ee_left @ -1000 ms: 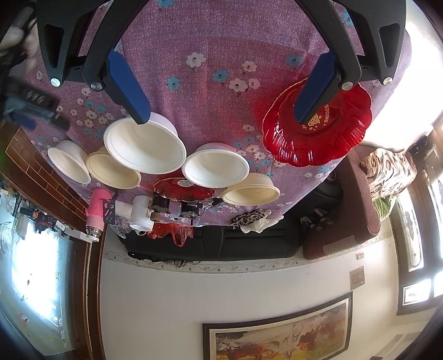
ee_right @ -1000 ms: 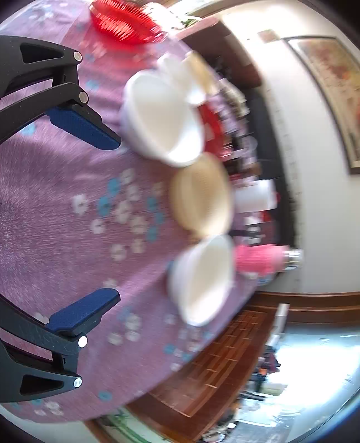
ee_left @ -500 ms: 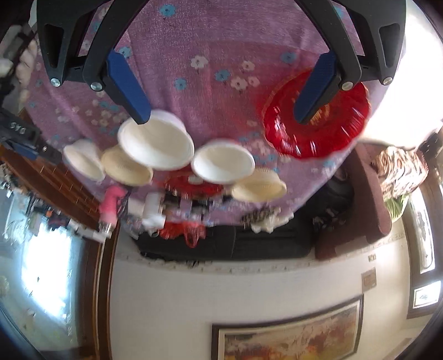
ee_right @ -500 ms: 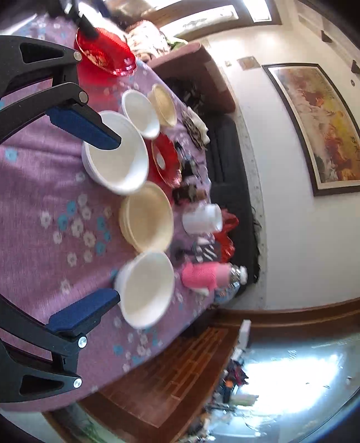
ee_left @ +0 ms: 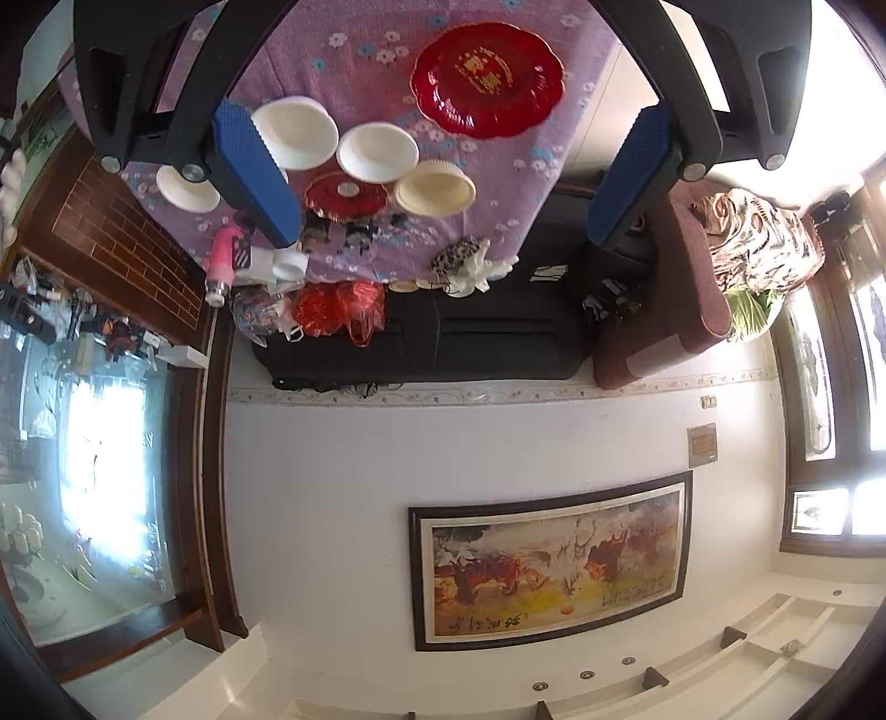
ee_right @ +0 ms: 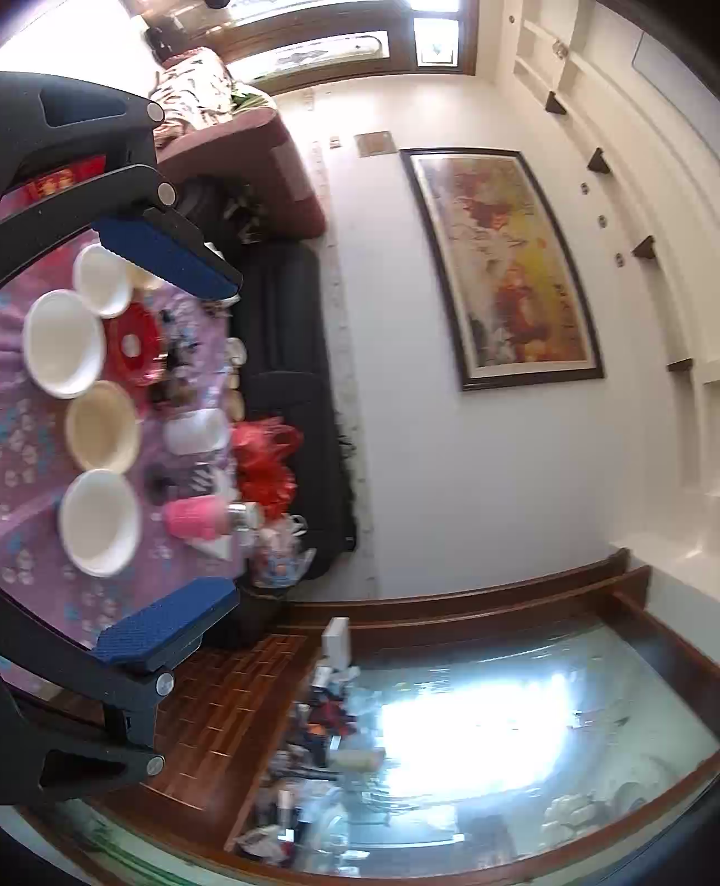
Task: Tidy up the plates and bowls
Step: 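Swing both grippers over the table toward the white bowls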
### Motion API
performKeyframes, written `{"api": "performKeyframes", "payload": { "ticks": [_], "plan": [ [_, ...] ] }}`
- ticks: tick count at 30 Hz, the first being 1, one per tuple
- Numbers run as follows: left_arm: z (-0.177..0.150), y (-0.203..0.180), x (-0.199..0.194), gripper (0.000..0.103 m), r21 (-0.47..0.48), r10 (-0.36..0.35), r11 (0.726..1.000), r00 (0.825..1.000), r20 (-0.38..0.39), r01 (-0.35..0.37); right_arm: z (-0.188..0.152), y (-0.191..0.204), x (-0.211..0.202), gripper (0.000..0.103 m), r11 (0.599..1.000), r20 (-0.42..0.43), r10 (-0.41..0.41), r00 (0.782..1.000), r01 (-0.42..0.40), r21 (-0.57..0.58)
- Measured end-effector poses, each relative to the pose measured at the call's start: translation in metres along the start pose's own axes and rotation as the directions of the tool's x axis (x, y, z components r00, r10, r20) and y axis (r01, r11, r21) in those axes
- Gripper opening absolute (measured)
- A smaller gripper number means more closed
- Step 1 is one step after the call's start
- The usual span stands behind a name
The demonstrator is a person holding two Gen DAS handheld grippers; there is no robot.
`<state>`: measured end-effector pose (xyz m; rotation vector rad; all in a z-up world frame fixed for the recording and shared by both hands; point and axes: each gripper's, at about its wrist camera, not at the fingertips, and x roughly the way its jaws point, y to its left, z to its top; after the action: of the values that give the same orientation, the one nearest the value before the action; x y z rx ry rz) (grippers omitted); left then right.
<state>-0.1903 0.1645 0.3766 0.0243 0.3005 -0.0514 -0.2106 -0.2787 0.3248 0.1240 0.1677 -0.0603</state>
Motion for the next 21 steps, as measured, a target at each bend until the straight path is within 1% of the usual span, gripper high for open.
{"api": "performKeyframes", "payload": {
  "ticks": [2,3,4,7,9,11,12,14,16,18,19,20,21],
  "plan": [
    [0.034,0.006,0.0,0.103,-0.011,0.023,1.0,1.0,-0.009,-0.023,0.049,0.009,-0.008,0.102,1.0,0.025,0.015,1.0,-0.015,-0.016],
    [0.054,0.008,0.002,0.103,-0.008,0.039,0.999,0.999,-0.01,-0.039,0.073,0.016,-0.009,0.102,0.999,0.034,0.017,0.999,-0.016,-0.032],
    [0.066,0.009,0.003,0.103,-0.003,0.054,0.999,0.999,-0.007,-0.054,0.097,0.023,-0.008,0.102,0.998,0.044,0.01,0.999,-0.007,-0.054],
    [0.106,0.007,0.014,0.103,0.027,0.129,0.991,0.992,0.006,-0.129,0.164,0.054,0.005,0.102,0.986,0.081,-0.062,0.995,0.074,-0.152],
    [0.124,0.001,0.031,0.103,0.048,0.147,0.988,0.989,-0.016,-0.147,0.188,0.074,0.023,0.102,0.968,0.072,-0.109,0.991,0.122,-0.219],
    [0.125,-0.007,0.051,0.103,0.068,0.135,0.989,0.989,-0.053,-0.131,0.189,0.087,0.048,0.102,0.955,0.028,-0.127,0.991,0.13,-0.266],
    [0.12,-0.013,0.063,0.103,0.078,0.111,0.991,0.991,-0.08,-0.105,0.183,0.091,0.064,0.102,0.956,-0.019,-0.117,0.993,0.107,-0.274],
    [0.1,-0.026,0.086,0.103,0.092,0.043,0.995,0.99,-0.135,-0.031,0.158,0.09,0.096,0.102,0.967,-0.124,-0.062,0.99,0.029,-0.254],
    [0.071,-0.036,0.11,0.103,0.091,-0.011,0.995,0.981,-0.193,0.029,0.116,0.086,0.136,0.102,0.972,-0.231,-0.025,0.973,-0.031,-0.233],
    [0.039,-0.045,0.135,0.103,0.078,-0.065,0.993,0.965,-0.255,0.088,0.062,0.078,0.175,0.102,0.975,-0.35,-0.003,0.937,-0.074,-0.207],
    [0.023,-0.048,0.15,0.103,0.063,-0.097,0.991,0.951,-0.293,0.12,0.035,0.073,0.191,0.102,0.978,-0.406,0.011,0.914,-0.095,-0.187],
    [0.006,-0.049,0.163,0.103,0.038,-0.129,0.988,0.935,-0.331,0.149,0.007,0.067,0.21,0.102,0.981,-0.465,0.021,0.885,-0.107,-0.159],
    [-0.012,-0.049,0.179,0.103,0.002,-0.167,0.983,0.913,-0.373,0.181,-0.021,0.061,0.227,0.101,0.985,-0.515,0.023,0.857,-0.107,-0.136]
  ]
}}
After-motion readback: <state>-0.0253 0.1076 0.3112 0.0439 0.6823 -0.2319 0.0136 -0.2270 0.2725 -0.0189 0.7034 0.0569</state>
